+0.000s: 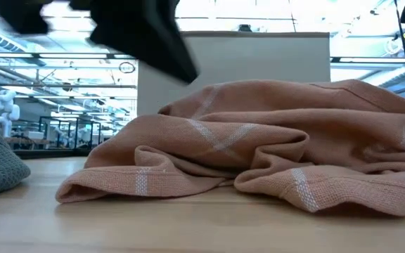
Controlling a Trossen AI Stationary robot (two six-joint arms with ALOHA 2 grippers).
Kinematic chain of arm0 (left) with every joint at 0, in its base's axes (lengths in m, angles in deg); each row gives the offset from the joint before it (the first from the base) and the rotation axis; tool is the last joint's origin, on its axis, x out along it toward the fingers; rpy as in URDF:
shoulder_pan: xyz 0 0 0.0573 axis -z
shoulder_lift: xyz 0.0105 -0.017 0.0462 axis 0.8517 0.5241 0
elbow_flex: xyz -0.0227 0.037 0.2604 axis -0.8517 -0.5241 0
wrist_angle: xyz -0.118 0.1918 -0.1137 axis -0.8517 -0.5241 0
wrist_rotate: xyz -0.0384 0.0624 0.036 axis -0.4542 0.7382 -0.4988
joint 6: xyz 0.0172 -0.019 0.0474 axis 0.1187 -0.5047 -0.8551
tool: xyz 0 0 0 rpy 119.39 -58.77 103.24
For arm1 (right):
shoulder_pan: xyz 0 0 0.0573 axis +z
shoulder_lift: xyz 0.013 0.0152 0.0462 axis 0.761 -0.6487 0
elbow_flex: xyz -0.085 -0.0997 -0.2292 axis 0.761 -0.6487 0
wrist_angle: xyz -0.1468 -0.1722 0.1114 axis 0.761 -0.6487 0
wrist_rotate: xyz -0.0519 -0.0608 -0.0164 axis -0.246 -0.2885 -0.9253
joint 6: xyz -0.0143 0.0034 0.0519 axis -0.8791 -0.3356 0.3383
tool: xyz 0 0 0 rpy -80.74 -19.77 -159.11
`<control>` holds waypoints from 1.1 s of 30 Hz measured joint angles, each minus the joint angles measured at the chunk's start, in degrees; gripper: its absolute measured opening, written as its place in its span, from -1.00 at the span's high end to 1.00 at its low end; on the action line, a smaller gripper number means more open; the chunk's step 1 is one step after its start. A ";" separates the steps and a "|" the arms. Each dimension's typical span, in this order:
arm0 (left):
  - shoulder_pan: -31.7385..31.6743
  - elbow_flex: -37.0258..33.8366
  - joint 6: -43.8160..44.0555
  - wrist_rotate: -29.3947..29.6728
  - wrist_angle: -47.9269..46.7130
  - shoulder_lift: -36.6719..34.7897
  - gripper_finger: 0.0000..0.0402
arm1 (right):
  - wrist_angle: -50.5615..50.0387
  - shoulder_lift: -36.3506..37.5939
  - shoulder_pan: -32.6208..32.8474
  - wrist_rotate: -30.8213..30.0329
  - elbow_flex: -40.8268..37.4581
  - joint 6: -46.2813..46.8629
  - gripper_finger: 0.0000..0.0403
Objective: Fold towel
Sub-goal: Fold the brown towel
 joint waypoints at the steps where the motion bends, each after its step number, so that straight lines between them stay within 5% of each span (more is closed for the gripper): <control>1: -0.68 0.10 -0.62 0.05 1.07 -0.11 0.60 | 0.90 0.00 0.00 0.00 0.00 -0.28 1.00; 11: -9.32 0.09 -11.47 -7.52 6.49 -0.22 0.59 | 6.36 0.53 0.11 1.75 0.00 1.35 0.98; 18: -10.73 0.09 -12.41 -11.80 5.07 -0.31 0.58 | 7.80 4.90 0.11 0.73 0.00 7.91 0.55; 25: -9.18 0.09 -14.12 -10.77 4.58 -0.31 0.58 | 19.49 10.78 -1.14 -10.97 0.00 5.82 0.10; 33: -8.28 0.09 -14.20 -8.29 4.57 -0.31 0.58 | 28.54 8.97 -7.73 -16.76 0.00 -0.04 0.07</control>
